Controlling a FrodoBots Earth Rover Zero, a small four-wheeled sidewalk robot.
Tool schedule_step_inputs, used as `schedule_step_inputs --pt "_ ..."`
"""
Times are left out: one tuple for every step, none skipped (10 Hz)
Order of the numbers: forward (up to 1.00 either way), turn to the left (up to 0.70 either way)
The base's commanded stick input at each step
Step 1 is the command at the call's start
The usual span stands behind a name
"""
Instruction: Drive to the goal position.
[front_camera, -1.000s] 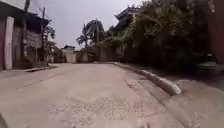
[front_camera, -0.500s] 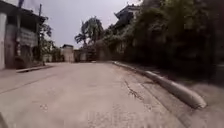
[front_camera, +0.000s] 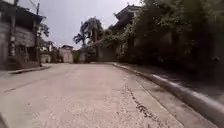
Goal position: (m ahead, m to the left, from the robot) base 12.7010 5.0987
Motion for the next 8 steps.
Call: schedule_step_inputs --pt "1.00 0.00" --pt "1.00 0.00" --pt "1.00 0.00" --pt "1.00 0.00" --pt "1.00 0.00" --pt "1.00 0.00" --pt "1.00 0.00" --pt "1.00 0.00"
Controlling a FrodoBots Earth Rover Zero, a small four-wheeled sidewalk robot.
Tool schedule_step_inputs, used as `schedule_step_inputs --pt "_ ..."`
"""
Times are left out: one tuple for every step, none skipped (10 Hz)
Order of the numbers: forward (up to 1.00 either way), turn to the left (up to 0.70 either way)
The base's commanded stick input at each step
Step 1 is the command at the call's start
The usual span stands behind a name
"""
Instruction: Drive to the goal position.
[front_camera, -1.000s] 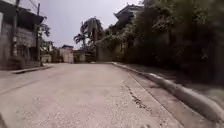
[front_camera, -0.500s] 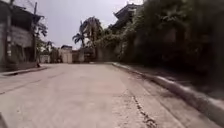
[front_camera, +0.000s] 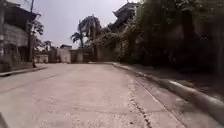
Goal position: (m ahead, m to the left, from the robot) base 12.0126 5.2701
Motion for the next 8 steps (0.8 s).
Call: schedule_step_inputs --pt "1.00 0.00" --pt "1.00 0.00" --pt "1.00 0.00" --pt "1.00 0.00" --pt "1.00 0.00" --pt "1.00 0.00" --pt "1.00 0.00" --pt "1.00 0.00"
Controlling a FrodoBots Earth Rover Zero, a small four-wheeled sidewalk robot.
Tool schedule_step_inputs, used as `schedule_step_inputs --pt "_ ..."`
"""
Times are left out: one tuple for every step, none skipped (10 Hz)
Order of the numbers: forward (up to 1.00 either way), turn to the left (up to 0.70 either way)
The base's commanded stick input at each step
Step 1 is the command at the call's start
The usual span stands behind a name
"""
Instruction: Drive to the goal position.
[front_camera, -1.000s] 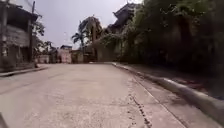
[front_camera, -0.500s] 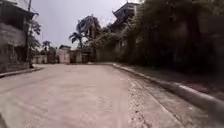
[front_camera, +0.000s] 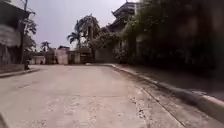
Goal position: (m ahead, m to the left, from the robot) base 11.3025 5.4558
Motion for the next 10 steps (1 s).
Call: schedule_step_inputs --pt "1.00 0.23" --pt "1.00 0.40" --pt "1.00 0.34" --pt "1.00 0.00" --pt "1.00 0.00" --pt "1.00 0.00" --pt "1.00 0.07" --pt "1.00 0.40" --pt "1.00 0.40" --pt "1.00 0.40"
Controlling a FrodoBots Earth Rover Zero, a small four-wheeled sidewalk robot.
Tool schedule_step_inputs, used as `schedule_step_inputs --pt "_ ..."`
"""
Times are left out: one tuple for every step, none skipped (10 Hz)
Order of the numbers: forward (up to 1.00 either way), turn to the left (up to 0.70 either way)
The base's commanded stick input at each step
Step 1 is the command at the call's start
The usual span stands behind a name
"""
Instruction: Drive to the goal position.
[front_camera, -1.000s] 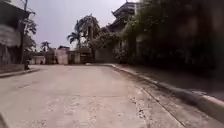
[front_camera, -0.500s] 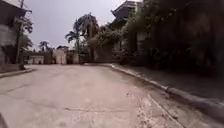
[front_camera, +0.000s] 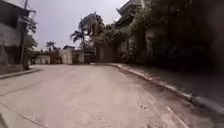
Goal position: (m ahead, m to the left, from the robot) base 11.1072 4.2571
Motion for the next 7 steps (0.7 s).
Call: schedule_step_inputs --pt "1.00 0.40" --pt "1.00 0.00" --pt "1.00 0.00" --pt "1.00 0.03" --pt "1.00 0.21" --pt "1.00 0.39" --pt "1.00 0.40"
